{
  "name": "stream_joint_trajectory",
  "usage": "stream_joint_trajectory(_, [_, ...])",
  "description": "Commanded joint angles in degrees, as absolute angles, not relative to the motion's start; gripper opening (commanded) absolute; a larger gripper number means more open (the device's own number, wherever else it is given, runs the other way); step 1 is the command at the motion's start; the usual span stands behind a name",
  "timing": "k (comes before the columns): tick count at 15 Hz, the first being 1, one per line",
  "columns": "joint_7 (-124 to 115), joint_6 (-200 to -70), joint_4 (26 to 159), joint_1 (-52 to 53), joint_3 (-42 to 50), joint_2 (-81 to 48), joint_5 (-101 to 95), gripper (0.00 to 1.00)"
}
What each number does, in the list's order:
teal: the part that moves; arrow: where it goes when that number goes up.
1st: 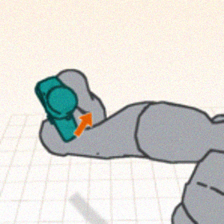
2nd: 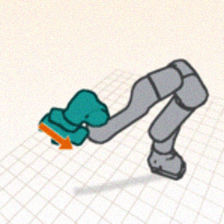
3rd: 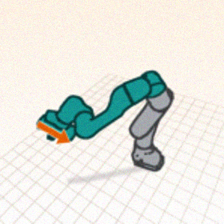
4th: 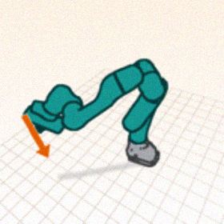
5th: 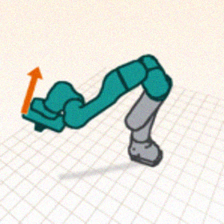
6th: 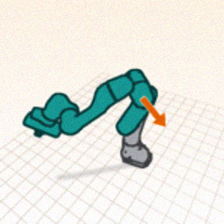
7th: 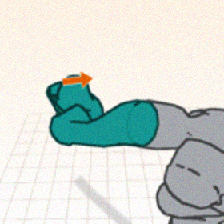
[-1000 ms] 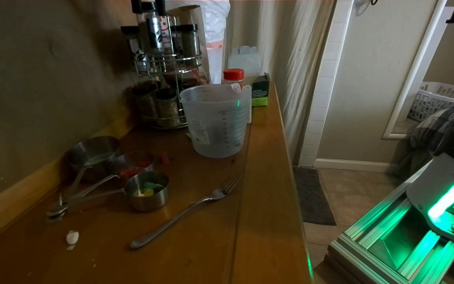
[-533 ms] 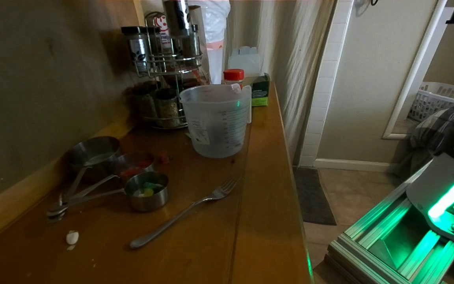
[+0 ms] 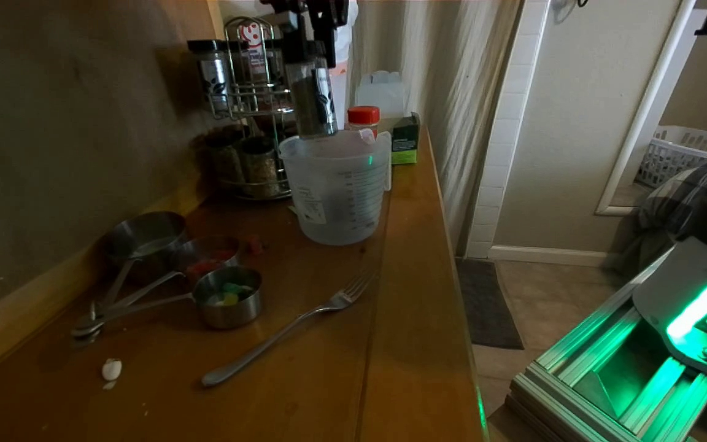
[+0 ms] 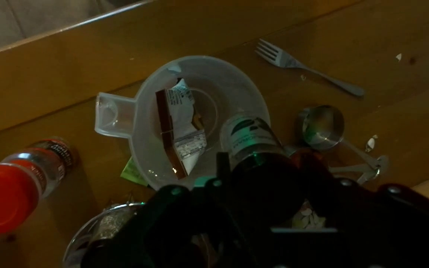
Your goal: Take s bottle off of the spice rack
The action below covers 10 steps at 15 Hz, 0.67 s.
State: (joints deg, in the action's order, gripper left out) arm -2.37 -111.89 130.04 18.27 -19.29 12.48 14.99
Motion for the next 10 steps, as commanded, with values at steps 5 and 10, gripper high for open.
stream_joint_trajectory(5, [-0.89, -115.83, 134.23, 18.29, -17.50, 10.66, 17.86, 0.25])
stream_joint_trajectory(10, [-3.73, -118.97, 134.27, 18.33, -18.43, 5.91, 16.16, 0.25])
